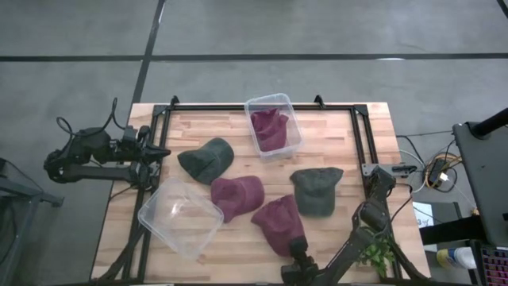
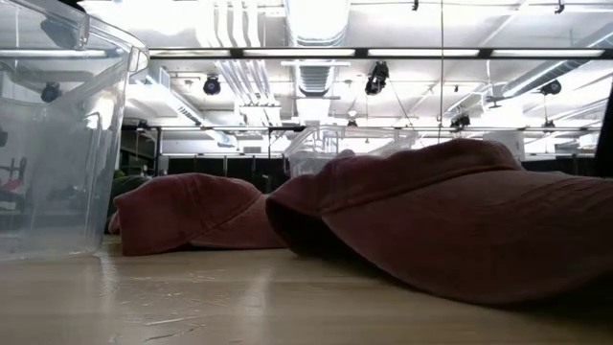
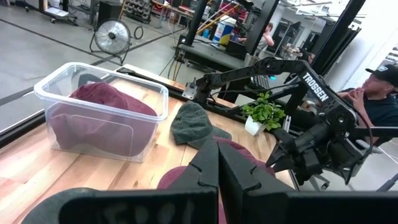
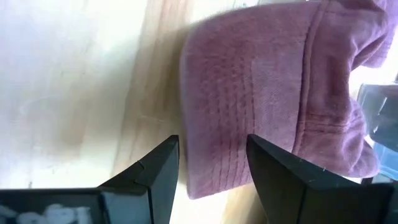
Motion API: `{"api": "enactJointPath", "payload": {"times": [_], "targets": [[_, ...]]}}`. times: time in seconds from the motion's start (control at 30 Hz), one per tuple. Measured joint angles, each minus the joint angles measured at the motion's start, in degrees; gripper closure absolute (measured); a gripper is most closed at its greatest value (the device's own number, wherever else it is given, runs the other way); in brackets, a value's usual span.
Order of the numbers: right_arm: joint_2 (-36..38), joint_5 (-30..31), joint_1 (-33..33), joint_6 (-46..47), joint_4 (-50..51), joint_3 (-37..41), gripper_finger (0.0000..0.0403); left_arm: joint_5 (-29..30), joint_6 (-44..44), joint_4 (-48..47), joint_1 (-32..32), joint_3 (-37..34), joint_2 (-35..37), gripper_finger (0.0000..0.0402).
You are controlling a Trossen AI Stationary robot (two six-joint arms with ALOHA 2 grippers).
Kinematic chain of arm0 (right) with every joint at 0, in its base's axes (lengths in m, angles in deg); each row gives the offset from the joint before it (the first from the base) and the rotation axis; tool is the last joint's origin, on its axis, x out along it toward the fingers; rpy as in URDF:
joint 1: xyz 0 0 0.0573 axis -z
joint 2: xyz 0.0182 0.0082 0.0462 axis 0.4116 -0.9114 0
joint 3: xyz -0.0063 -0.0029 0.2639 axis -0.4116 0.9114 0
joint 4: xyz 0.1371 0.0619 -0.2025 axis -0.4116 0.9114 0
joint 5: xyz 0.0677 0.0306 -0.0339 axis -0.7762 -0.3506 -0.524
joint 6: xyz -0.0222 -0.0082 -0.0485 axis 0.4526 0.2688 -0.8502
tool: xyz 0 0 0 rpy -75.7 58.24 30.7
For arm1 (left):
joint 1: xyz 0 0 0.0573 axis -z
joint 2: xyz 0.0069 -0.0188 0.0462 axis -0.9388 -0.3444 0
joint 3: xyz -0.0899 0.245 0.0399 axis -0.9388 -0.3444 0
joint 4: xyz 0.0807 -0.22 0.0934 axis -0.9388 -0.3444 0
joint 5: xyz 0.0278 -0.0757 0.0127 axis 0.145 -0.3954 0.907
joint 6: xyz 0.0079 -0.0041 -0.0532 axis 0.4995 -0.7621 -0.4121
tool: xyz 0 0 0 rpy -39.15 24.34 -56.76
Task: Pick & Place hat
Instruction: Put the dark red cap into the top transparent bin
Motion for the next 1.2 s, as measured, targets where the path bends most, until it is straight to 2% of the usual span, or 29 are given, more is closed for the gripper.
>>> {"api": "enactJointPath", "payload": {"times": [0.3,0.63,1.2], "targets": [[0.00,0.87,-0.07,0.12,-0.27,-0.99,0.0220,0.00,0.87,0.00,0.00,-0.02,0.00,0.0401],[0.02,1.81,0.15,-1.66,-4.05,3.06,0.0220,0.00,0.94,0.00,-0.01,0.00,0.01,0.0401],[0.02,12.63,0.97,-2.96,-1.95,3.47,0.0220,0.00,0.57,0.00,0.00,0.00,0.00,0.0401]]}}
